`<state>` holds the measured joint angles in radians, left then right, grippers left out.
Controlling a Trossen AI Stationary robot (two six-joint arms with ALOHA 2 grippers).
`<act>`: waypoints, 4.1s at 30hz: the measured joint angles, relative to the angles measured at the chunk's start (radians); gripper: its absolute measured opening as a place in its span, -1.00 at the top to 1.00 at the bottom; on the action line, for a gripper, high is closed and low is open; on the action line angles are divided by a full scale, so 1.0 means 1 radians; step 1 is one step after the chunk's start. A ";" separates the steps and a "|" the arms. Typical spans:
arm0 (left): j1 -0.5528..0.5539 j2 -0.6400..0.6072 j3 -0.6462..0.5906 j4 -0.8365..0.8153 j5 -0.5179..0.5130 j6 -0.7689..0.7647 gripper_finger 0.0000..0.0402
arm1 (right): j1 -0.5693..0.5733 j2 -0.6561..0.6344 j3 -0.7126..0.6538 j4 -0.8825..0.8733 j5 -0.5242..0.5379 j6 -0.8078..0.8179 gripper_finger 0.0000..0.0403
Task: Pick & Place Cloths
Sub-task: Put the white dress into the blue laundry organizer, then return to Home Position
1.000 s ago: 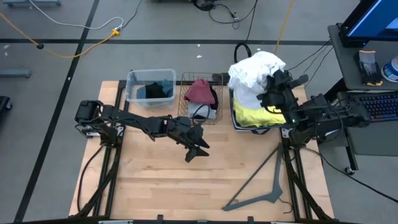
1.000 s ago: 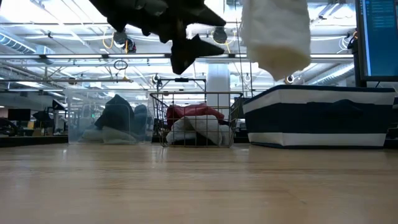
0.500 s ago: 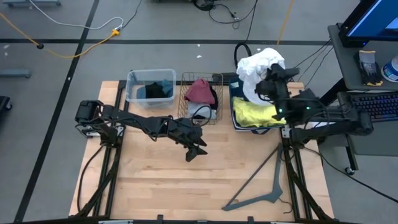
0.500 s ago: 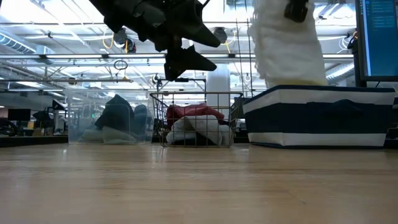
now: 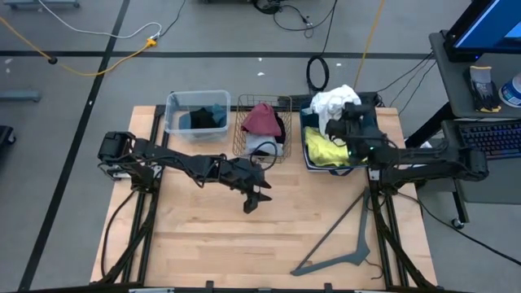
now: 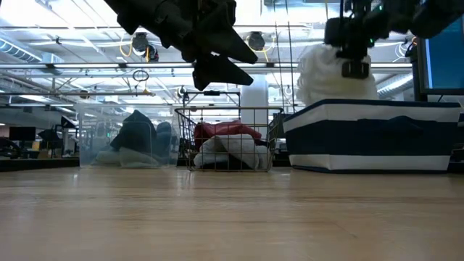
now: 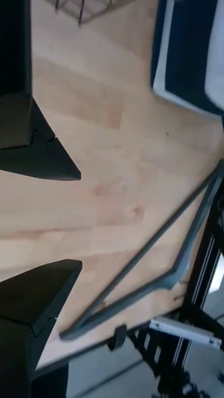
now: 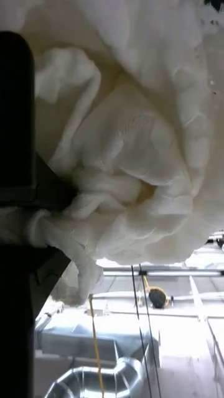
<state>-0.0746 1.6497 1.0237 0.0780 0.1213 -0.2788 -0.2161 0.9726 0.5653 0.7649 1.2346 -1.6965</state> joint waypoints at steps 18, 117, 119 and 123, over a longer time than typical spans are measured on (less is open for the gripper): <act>0.000 0.000 0.000 0.001 -0.018 0.004 -0.11 | 0.000 0.001 -0.121 -0.497 0.008 0.754 0.79; -0.125 -0.001 0.000 -0.012 0.087 0.064 -0.11 | -0.522 -0.107 0.358 -1.713 -1.371 1.969 -0.10; -0.125 -0.001 0.000 -0.016 0.087 0.076 -0.11 | -0.521 -0.124 0.358 -1.748 -1.371 1.970 -0.10; -0.118 -0.002 0.000 -0.032 0.087 0.083 -0.11 | -0.521 -0.164 0.358 -1.804 -1.371 1.977 -0.10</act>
<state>-0.1928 1.6476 1.0241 0.0459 0.2085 -0.1955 -0.7376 0.8085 0.9230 -1.0387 -0.1360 0.2805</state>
